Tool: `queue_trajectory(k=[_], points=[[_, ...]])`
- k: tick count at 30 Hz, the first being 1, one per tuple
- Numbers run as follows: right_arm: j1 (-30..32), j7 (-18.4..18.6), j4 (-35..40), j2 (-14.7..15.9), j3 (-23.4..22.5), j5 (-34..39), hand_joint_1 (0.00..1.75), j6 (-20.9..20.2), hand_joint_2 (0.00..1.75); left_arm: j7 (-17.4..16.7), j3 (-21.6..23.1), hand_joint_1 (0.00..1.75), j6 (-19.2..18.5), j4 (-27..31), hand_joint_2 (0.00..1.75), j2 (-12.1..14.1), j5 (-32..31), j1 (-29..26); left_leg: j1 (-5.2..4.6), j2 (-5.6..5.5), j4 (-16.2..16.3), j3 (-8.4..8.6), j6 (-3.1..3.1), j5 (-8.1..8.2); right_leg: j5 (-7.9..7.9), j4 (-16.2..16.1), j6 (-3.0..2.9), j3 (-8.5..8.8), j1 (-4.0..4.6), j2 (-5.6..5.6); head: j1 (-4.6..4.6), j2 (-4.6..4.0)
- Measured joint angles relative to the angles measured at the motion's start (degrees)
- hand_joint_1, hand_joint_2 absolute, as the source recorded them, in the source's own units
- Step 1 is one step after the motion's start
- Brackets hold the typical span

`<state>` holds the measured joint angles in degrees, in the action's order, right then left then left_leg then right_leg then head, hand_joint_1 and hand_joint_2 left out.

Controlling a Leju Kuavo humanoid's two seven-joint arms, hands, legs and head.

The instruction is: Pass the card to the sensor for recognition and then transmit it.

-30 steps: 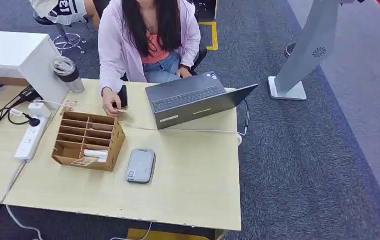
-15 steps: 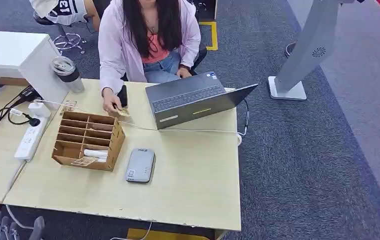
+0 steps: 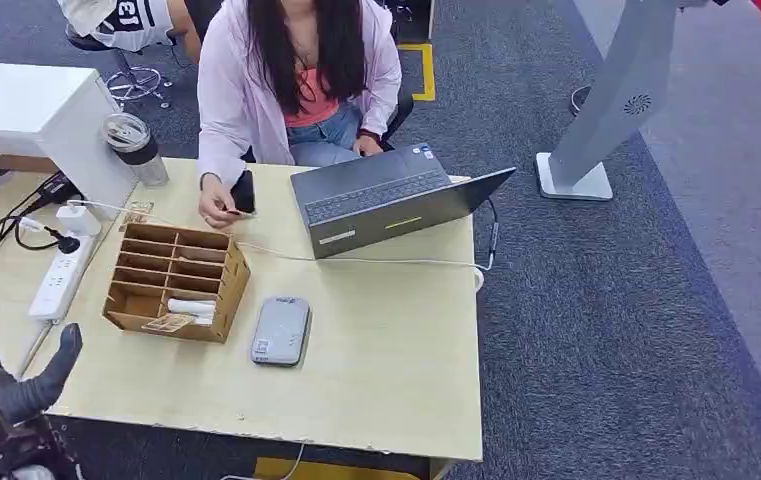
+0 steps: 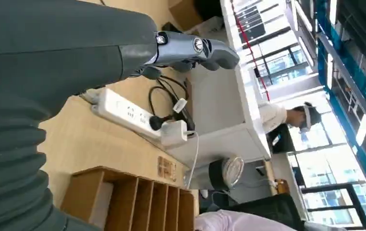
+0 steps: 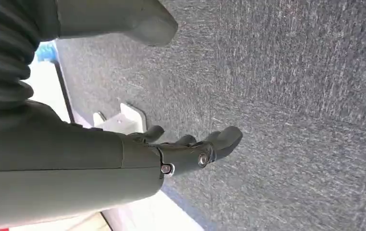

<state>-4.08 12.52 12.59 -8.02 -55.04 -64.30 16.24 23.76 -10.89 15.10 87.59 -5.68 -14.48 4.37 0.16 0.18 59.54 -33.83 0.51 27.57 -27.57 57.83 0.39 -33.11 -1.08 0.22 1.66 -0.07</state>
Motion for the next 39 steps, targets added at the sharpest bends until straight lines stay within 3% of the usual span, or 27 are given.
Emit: queue_trajectory(k=[39], points=[[-0.6, -1.2, -1.0, -0.1, 3.6, -10.6, 0.0, -4.1, 1.75, -18.2, 15.7, 0.0, 12.4, -40.1, 1.75, 13.4, -48.9, 44.9, 0.01, 0.02, 0.0, -0.02, -0.05, -0.14, 0.06, 0.1, 0.0, -0.03, 0.0, 0.07, -0.02, 0.0]])
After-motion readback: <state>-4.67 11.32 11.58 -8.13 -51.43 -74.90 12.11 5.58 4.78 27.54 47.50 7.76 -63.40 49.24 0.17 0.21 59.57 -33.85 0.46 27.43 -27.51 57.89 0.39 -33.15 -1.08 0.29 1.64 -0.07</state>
